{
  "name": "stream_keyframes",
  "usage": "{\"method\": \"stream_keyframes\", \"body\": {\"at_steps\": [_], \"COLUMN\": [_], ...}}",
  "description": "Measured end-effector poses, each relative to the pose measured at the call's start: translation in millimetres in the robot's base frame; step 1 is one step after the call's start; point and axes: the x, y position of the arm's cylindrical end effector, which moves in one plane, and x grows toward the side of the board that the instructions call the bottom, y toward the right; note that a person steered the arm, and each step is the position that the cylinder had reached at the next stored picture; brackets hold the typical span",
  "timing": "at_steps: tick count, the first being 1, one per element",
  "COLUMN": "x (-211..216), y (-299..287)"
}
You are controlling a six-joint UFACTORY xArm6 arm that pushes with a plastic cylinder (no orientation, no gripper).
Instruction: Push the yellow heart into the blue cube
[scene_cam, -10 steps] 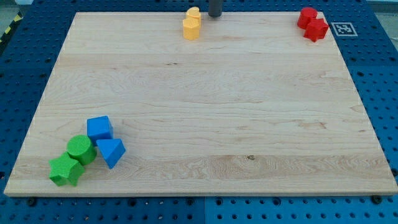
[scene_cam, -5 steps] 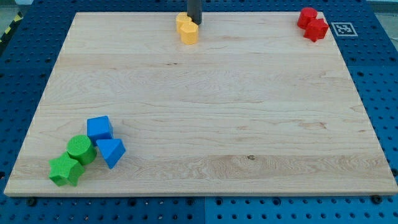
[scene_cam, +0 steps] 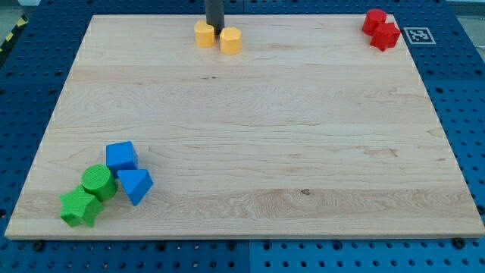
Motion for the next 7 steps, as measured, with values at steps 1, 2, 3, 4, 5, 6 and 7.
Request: {"method": "stream_keyframes", "body": {"at_steps": [1,2,3,4,5,6,7], "x": [9,24,35,42,59,79,98], "y": [-20,-38,-61,-85,-95,-95,-95]}}
